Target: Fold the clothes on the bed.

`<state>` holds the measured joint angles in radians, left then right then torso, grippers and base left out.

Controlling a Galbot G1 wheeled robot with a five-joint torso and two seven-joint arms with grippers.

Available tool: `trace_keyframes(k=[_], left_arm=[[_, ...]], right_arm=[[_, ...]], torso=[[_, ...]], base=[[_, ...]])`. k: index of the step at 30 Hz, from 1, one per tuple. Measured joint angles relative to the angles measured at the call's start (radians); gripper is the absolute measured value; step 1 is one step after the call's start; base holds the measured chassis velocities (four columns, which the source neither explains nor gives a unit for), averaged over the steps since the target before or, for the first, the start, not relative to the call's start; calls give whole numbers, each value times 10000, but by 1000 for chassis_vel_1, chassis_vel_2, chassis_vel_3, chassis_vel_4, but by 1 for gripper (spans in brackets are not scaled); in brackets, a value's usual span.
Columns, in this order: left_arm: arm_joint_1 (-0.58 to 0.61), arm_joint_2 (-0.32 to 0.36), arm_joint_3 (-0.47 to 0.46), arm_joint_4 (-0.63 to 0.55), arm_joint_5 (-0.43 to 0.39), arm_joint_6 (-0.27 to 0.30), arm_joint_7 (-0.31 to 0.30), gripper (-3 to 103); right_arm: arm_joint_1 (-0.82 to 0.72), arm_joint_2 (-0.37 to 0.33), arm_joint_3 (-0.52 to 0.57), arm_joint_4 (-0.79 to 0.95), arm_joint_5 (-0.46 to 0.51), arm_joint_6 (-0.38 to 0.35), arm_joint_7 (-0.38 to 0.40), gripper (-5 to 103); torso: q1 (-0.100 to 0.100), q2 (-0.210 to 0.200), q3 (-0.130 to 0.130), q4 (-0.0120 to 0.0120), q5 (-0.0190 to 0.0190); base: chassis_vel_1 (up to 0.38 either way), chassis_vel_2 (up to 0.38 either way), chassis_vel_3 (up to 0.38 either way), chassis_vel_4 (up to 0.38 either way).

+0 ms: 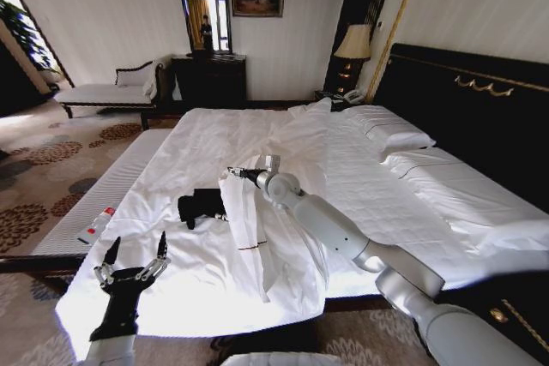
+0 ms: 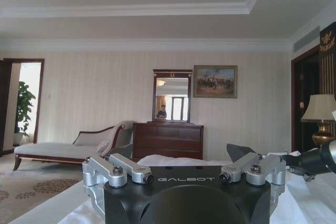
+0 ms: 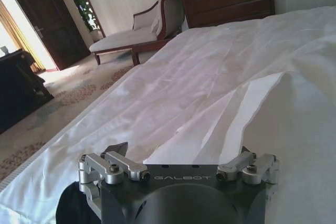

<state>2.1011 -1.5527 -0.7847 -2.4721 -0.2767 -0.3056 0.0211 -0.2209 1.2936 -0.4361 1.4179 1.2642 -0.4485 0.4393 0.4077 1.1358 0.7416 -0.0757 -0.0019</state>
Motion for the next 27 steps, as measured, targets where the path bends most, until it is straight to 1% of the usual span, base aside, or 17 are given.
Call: trace_keyframes(k=[2, 6, 9, 10, 14, 15, 16, 17, 19, 20, 23, 25, 26, 27], left_arm=[[-3, 3, -19, 29, -35, -22, -1, 100], [-3, 5, -57, 161, -101, -119, -2, 100], [1, 4, -93, 261, -123, -201, -6, 100], [1, 4, -93, 261, -123, -201, -6, 100], [-23, -10, -112, 296, -143, -217, -12, 100], [-23, -10, -112, 296, -143, -217, -12, 100], [-29, -12, -112, 298, -143, -217, -12, 100], [-32, -13, -110, 301, -143, -217, -13, 100], [-59, -12, -105, 318, -140, -218, -13, 100], [-59, -12, -105, 318, -140, -218, -13, 100], [-104, -8, -93, 324, -133, -203, -14, 100], [-116, -6, -93, 327, -132, -195, -14, 100], [-125, -1, -92, 333, -132, -188, -14, 100], [-137, 5, -93, 348, -132, -180, -14, 100]], right_arm=[[75, 34, -164, -79, -5, -66, 64, 97], [202, 174, -420, -299, -27, -184, 58, 101], [259, 295, -523, -484, -87, -221, -145, 97], [259, 295, -523, -484, -87, -221, -145, 97], [346, 418, -590, -707, -206, -415, -672, 85], [346, 418, -590, -707, -206, -415, -672, 85], [360, 448, -593, -777, -278, -479, -789, 80], [367, 466, -597, -829, -333, -504, -858, 80], [374, 531, -618, -1061, -646, -522, -1162, 69], [374, 531, -618, -1061, -646, -522, -1162, 69], [366, 553, -618, -1217, -912, -474, -1463, 51], [340, 552, -610, -1228, -967, -438, -1514, 51], [310, 549, -605, -1229, -1013, -407, -1551, 47], [250, 527, -593, -1230, -1102, -353, -1623, 47]], torso=[[0, 0, 0, 0, 1], [0, 0, 0, 0, 1], [0, 0, 0, 0, 0], [0, 0, 0, 0, 0], [0, 0, 0, 0, 0], [0, 0, 0, 0, 0], [0, 0, 0, -1, 1], [0, 0, 0, 0, 1], [0, 0, 0, 0, 1], [0, 0, 0, 0, 1], [0, -1, 0, 1, 1], [0, 0, 0, 0, 1], [0, 0, 0, 0, 2], [0, 0, -1, 1, 2]], base=[[0, 0, 0, 0], [0, 0, 0, 0], [0, 0, 0, 0], [0, 0, 0, 0], [0, 0, 0, 0], [0, 0, 0, 0], [0, 0, 0, 0], [0, 0, 0, 0], [0, 0, 0, 0], [0, 0, 0, 0], [0, 0, 0, 0], [0, 0, 0, 0], [0, 0, 0, 0], [0, 0, 0, 0]])
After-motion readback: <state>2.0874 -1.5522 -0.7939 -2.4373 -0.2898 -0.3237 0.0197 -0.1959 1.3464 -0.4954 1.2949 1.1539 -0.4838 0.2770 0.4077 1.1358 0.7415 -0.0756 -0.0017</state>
